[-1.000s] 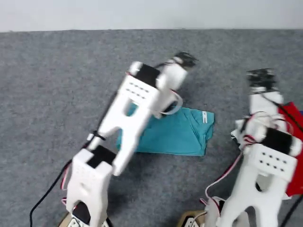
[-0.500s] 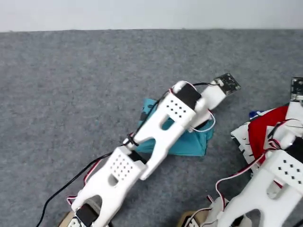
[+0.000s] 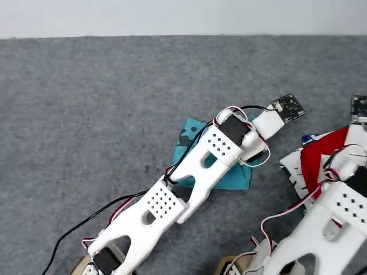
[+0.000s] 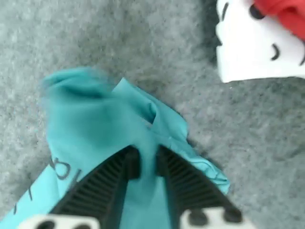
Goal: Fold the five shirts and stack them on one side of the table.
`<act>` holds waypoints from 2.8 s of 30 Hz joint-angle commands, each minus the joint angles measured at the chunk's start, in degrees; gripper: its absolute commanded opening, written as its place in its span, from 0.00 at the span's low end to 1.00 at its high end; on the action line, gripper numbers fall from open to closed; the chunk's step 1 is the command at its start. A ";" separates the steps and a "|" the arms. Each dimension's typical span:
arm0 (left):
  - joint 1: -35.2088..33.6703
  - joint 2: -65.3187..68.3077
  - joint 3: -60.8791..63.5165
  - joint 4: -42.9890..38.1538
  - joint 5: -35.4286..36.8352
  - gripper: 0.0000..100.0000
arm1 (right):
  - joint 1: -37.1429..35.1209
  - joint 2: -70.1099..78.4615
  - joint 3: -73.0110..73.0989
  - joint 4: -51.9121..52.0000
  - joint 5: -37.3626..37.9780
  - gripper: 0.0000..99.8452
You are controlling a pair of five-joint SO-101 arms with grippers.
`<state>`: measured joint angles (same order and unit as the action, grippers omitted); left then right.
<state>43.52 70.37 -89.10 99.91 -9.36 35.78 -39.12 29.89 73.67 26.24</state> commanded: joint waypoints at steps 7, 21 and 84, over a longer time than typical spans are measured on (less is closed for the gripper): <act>-0.79 -2.29 -6.81 -1.58 -0.09 0.24 | 0.75 -1.71 -2.37 1.01 0.18 0.14; -28.04 0.18 -6.90 0.53 -0.09 0.24 | -18.33 -1.01 -1.85 -0.13 -5.80 0.14; -32.70 13.45 -6.90 -1.58 0.26 0.24 | -20.26 -13.93 23.47 -14.11 12.57 0.14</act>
<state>12.04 83.30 -92.97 98.51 -8.92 14.95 -49.05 54.77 58.99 43.56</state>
